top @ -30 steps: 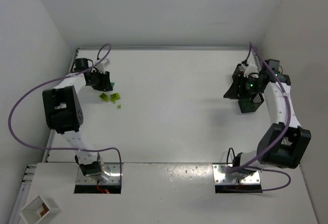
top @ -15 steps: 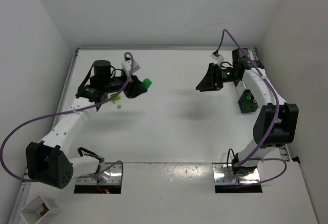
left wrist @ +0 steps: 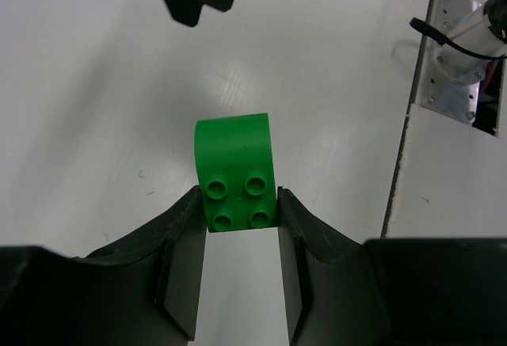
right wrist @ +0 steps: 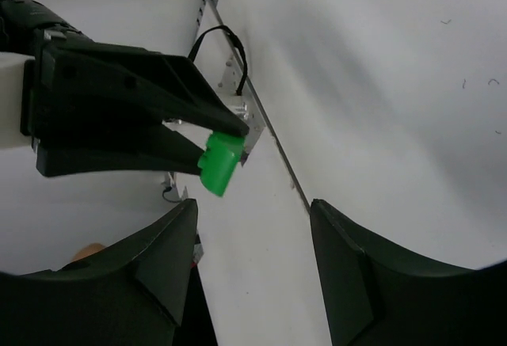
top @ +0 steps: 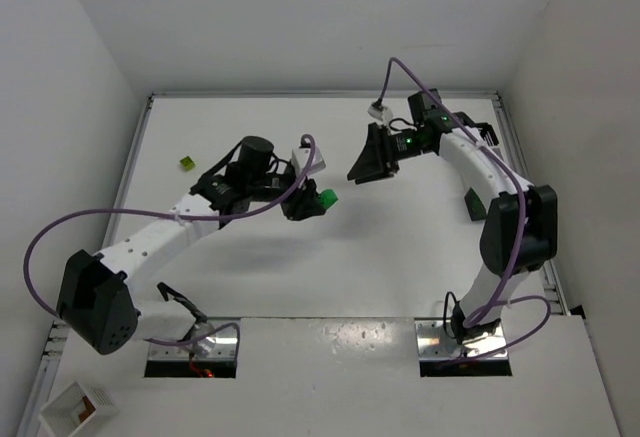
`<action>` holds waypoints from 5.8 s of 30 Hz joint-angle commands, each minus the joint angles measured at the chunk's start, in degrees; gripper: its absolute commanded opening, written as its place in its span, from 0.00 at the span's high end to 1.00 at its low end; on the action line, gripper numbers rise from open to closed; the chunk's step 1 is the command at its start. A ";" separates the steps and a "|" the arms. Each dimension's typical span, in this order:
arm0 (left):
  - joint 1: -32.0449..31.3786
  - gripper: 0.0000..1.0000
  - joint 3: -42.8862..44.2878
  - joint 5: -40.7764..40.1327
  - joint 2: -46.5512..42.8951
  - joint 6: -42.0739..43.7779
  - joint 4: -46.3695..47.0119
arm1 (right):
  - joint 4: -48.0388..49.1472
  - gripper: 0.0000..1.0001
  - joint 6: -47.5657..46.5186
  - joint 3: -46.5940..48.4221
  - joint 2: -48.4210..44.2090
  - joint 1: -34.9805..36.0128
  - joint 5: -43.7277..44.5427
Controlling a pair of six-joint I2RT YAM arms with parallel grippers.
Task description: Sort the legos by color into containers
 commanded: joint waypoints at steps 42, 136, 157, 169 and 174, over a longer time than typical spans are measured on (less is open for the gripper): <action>-5.21 0.00 2.03 -11.83 -1.31 -0.48 -0.20 | 1.43 1.00 -2.27 -1.03 0.13 5.74 6.04; 46.91 0.23 43.51 -23.61 55.28 30.89 -23.14 | -3.87 0.16 -25.83 -7.54 -17.11 -33.39 33.49; 46.91 0.73 33.07 -11.85 46.95 34.85 -24.19 | -5.27 0.39 -16.70 -9.55 -14.91 -30.49 18.30; 41.20 0.76 14.09 17.07 11.01 18.70 -14.37 | 5.98 0.46 2.72 -5.52 -5.78 -12.21 1.78; 32.79 0.76 5.04 19.89 -1.81 6.05 -6.36 | 10.54 0.42 8.00 0.45 0.82 -4.57 -3.95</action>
